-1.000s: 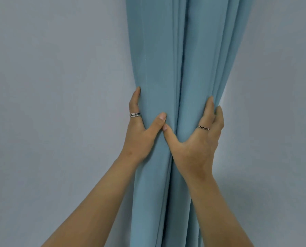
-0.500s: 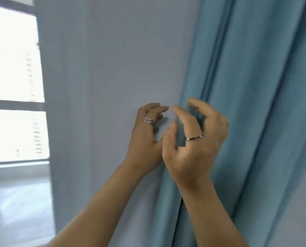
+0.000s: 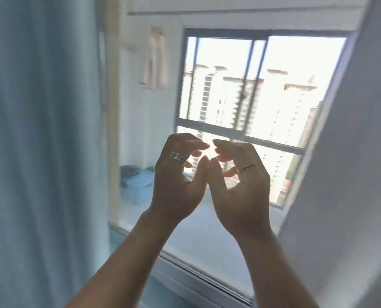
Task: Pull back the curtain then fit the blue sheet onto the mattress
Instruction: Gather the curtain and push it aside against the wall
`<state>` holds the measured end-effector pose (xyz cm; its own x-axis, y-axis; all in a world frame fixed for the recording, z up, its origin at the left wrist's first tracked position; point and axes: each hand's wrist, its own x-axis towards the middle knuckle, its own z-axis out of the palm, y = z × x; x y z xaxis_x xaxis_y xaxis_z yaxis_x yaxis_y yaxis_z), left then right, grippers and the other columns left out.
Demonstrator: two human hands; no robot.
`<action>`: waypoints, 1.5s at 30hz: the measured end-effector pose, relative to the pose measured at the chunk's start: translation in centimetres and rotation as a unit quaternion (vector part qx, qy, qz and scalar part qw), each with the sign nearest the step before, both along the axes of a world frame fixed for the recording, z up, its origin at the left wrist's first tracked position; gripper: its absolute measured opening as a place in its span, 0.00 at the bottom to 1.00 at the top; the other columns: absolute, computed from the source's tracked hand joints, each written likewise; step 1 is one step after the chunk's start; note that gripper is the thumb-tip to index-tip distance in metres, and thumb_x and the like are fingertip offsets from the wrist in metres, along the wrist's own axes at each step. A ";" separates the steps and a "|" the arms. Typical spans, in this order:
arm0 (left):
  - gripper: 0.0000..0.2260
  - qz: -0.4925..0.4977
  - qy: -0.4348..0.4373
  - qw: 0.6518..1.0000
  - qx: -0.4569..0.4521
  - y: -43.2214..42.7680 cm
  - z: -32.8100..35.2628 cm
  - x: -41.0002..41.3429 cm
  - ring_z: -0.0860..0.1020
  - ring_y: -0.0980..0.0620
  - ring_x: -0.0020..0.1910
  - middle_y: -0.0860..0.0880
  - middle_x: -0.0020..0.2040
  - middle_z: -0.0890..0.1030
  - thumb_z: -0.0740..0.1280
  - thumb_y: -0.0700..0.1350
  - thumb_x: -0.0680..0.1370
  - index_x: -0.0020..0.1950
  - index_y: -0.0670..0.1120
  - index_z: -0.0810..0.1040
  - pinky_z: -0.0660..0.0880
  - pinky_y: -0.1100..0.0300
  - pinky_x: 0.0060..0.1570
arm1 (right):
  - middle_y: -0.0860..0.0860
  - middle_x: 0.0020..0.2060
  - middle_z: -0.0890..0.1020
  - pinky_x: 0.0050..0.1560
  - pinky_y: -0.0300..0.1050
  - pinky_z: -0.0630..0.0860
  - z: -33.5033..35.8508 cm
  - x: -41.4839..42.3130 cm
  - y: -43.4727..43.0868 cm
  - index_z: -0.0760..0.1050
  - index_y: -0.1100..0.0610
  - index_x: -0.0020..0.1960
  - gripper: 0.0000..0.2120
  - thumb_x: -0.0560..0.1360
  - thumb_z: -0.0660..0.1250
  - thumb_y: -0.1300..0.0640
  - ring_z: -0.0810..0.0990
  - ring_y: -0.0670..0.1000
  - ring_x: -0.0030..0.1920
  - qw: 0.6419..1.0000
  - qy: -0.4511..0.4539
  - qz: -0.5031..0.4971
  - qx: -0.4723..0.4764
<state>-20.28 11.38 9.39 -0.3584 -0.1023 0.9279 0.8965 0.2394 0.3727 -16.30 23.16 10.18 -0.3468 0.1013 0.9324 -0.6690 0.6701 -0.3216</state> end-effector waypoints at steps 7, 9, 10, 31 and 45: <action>0.07 0.253 0.015 0.967 -0.021 -9.3 -1.8 -1.5 0.78 0.54 0.51 0.46 0.52 0.78 0.68 0.38 0.75 0.51 0.41 0.80 0.77 0.58 0.46 | 0.41 0.52 0.79 0.45 0.35 0.77 -1.3 -7.3 -8.0 0.76 0.47 0.62 0.15 0.75 0.64 0.50 0.80 0.43 0.52 0.980 -0.073 0.179 -0.044; 0.09 0.320 0.009 0.947 -0.006 -11.3 -1.9 -1.4 0.77 0.49 0.56 0.46 0.55 0.76 0.68 0.39 0.74 0.54 0.42 0.80 0.76 0.50 0.50 | 0.42 0.52 0.79 0.46 0.42 0.79 -1.2 -9.1 -10.1 0.75 0.46 0.63 0.17 0.75 0.65 0.48 0.80 0.44 0.51 0.962 -0.116 0.235 -0.078; 0.11 0.356 0.001 0.934 0.003 -12.3 -1.9 -1.3 0.76 0.47 0.58 0.46 0.58 0.75 0.69 0.41 0.74 0.56 0.42 0.79 0.76 0.48 0.54 | 0.42 0.52 0.79 0.48 0.46 0.80 -1.2 -9.9 -11.3 0.74 0.46 0.65 0.19 0.74 0.66 0.47 0.80 0.44 0.52 0.950 -0.140 0.263 -0.090; 0.19 0.268 -0.272 0.924 -0.014 -28.1 -5.7 -8.1 0.56 0.59 0.78 0.56 0.75 0.60 0.75 0.56 0.71 0.61 0.62 0.75 0.66 0.59 0.68 | 0.33 0.75 0.47 0.78 0.55 0.54 -1.5 -17.6 -28.5 0.30 0.32 0.75 0.65 0.57 0.76 0.30 0.48 0.43 0.79 0.917 -0.236 0.314 -0.067; 0.19 0.237 -0.240 0.940 0.045 -43.0 -5.9 -15.1 0.66 0.57 0.73 0.53 0.69 0.71 0.77 0.57 0.68 0.55 0.56 0.76 0.68 0.62 0.68 | 0.42 0.67 0.61 0.65 0.48 0.64 -1.4 -24.3 -44.8 0.41 0.32 0.76 0.60 0.57 0.78 0.39 0.60 0.46 0.71 0.908 -0.266 0.304 -0.112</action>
<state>-35.40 -31.64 3.48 -0.6280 -0.4263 0.6511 0.4203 0.5182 0.7448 -40.60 -21.69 8.74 -0.7976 -0.0933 0.5959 -0.6031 0.1079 -0.7904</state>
